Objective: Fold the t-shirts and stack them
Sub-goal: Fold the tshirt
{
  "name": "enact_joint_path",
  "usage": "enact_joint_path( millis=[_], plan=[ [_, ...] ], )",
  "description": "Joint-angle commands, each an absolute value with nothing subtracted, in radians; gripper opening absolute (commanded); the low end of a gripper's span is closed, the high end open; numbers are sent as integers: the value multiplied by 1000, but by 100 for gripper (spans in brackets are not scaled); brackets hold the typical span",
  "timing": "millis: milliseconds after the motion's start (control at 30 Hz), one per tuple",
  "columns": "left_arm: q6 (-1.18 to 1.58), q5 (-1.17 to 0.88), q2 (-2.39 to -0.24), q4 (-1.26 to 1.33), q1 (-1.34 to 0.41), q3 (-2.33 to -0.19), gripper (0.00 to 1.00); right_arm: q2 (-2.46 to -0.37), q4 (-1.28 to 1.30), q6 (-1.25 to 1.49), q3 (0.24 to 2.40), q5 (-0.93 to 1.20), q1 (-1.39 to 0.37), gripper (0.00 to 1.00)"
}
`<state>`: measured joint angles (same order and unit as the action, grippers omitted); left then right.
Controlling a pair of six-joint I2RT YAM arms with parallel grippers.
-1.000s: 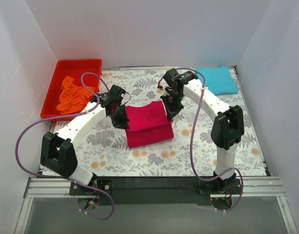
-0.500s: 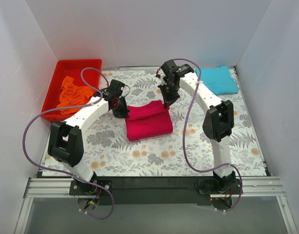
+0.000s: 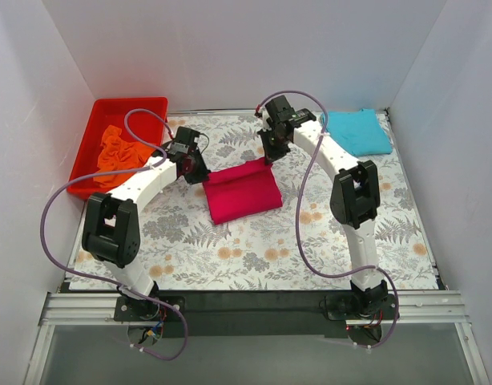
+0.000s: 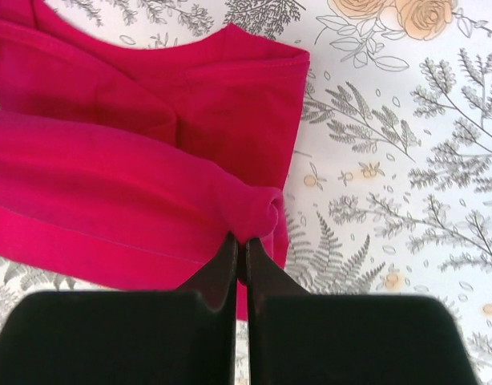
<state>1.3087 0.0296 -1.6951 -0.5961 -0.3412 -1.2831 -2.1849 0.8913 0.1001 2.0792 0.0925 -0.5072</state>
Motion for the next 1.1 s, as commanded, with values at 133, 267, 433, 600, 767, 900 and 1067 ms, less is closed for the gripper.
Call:
enact_joint_path(
  millis=[133,267,433,600,767,900,1067],
  plan=[
    [1356,81,-1697,-514,-310,-1206,0,-2250,759,60,2077,91,-495,4],
    [1351,71,-1701,-480,-308,-1184,0,-2249,701,51,2031,74,-494,6],
    [1332,69,-1724,-425,-307,-1169,0,-2249,673,61,2008,46,-485,5],
    [1327,75,-1724,-403,-305,-1170,0,-2214,628,86,1958,43,-477,5],
    [1332,83,-1724,-377,-307,-1155,0,-2204,594,91,1933,49,-474,10],
    [1313,84,-1753,-351,-307,-1146,0,-2215,591,106,1919,41,-474,11],
    [1299,106,-1782,-321,-307,-1138,0,-2214,575,123,1907,17,-471,11]
  ],
)
